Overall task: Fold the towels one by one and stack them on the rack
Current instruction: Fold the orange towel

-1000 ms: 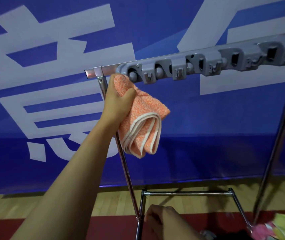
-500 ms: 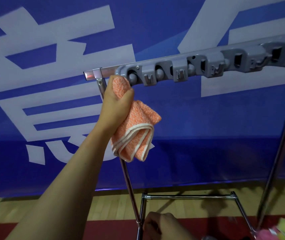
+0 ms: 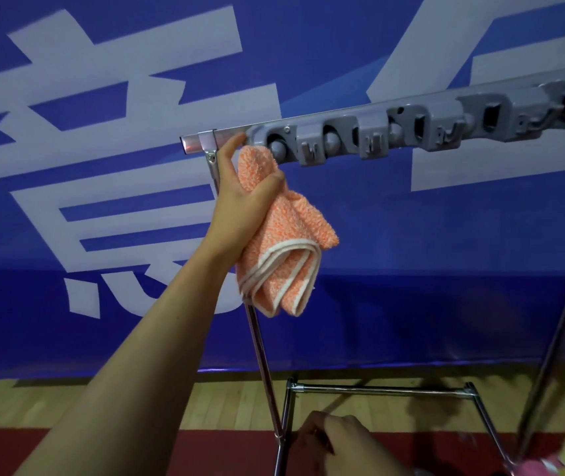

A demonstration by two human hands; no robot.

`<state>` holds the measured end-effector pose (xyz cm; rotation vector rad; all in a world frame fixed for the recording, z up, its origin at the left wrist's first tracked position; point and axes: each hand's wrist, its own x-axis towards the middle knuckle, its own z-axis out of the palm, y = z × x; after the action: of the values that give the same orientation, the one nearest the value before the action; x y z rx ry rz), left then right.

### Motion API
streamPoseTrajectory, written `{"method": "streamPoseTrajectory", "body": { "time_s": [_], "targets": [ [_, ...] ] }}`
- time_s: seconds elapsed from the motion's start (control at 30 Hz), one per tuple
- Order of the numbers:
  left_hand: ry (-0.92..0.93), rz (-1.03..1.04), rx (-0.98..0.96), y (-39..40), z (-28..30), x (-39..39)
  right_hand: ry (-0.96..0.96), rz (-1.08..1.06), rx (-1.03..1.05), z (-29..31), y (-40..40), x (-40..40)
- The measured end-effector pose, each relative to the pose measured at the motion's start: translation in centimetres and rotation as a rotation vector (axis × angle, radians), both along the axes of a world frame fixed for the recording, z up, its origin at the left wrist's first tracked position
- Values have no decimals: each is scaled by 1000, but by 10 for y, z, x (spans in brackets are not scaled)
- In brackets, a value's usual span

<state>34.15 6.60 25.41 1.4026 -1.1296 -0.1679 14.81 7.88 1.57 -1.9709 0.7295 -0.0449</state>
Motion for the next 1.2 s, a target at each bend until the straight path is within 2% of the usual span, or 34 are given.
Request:
{"method": "streamPoseTrajectory", "body": {
  "time_s": [0.07,0.17,0.4,0.53,0.7,0.83,1.07,1.2],
  "targets": [
    [12,6,48,4,-2,0,-11,20,-102,-1,-6,-1],
    [54,26,96,7,-9,3,-7,63,-139,-4,-6,-7],
    [194,-66,195,27,-32,17,-50,32,-117,-7,-8,-11],
    [292,-32,246,48,-89,32,-109,11,-106,-9,-12,-13],
    [440,36,530,64,-175,32,-109,2,-119,-15,-16,-15],
    [411,-27,696,62,-208,12,-109,-3,-186,-18,-26,-17],
    [370,-156,795,37,-235,-38,-110,-202,-265,-34,-79,-39],
    [337,-254,828,23,-245,-71,-50,-225,-260,-36,-92,-46]
  ]
}}
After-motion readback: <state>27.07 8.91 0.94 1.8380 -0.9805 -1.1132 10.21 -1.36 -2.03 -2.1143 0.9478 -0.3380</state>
